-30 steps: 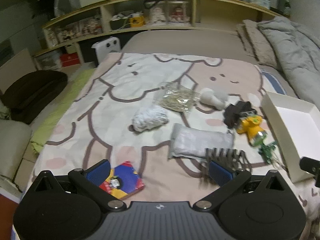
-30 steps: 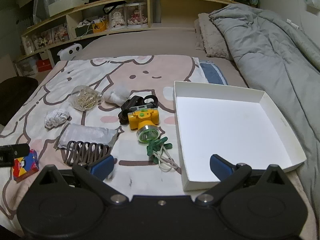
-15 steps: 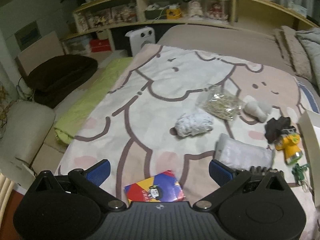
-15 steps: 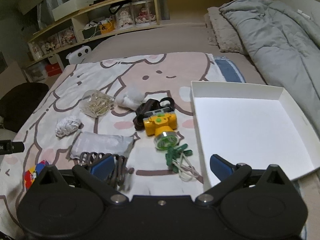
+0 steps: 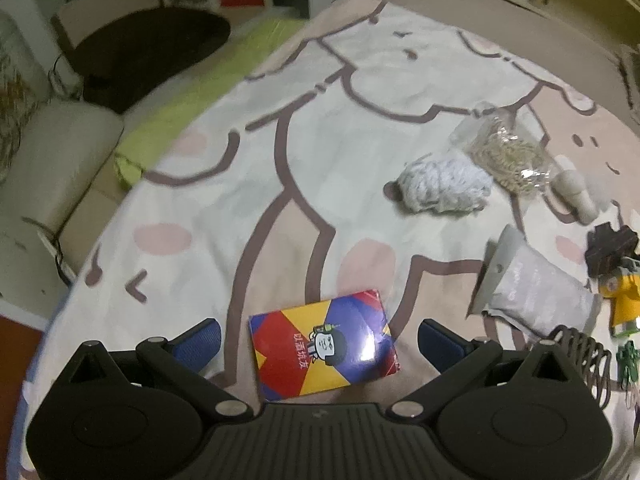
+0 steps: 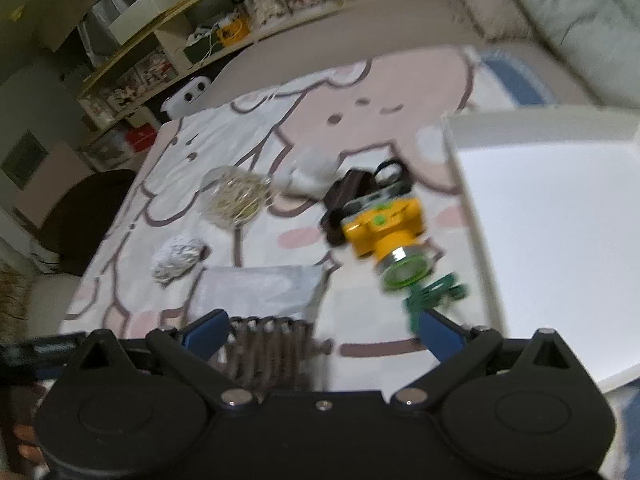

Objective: Organize objects
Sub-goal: 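Grasp the red-yellow-blue card box with left tool while right tool grasps the dark coiled cable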

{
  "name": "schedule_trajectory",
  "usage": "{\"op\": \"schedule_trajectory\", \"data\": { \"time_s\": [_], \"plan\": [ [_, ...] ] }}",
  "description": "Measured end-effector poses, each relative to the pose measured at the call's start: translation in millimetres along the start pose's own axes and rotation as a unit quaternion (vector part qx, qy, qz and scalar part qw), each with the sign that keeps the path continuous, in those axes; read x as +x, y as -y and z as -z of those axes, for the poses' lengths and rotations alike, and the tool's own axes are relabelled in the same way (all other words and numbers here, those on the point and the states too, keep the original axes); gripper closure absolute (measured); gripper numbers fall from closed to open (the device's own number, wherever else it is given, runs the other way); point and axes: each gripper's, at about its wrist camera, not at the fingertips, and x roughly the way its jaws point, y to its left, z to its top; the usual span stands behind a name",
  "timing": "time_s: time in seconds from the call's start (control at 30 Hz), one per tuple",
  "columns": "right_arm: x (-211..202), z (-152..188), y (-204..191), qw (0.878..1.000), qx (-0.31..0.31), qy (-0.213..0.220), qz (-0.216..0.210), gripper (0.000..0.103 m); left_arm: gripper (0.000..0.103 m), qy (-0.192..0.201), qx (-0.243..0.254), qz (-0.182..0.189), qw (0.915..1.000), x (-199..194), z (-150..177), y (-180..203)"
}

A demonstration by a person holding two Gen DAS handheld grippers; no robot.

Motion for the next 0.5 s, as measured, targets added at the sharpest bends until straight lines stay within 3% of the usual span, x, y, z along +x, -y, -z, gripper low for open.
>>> {"op": "schedule_trajectory", "data": {
  "time_s": [0.33,0.5],
  "plan": [
    [34.8,1.9,3.4,0.997,0.026,-0.066,-0.034,0.028,0.0,-0.042,-0.052,0.004,0.9978,31.9,2.5,-7.6],
    [45.7,10.0,-1.7,0.994,0.013,-0.098,-0.041,0.048,0.0,-0.059,-0.1,0.004,0.9932,44.0,4.3,-16.7]
  ]
}}
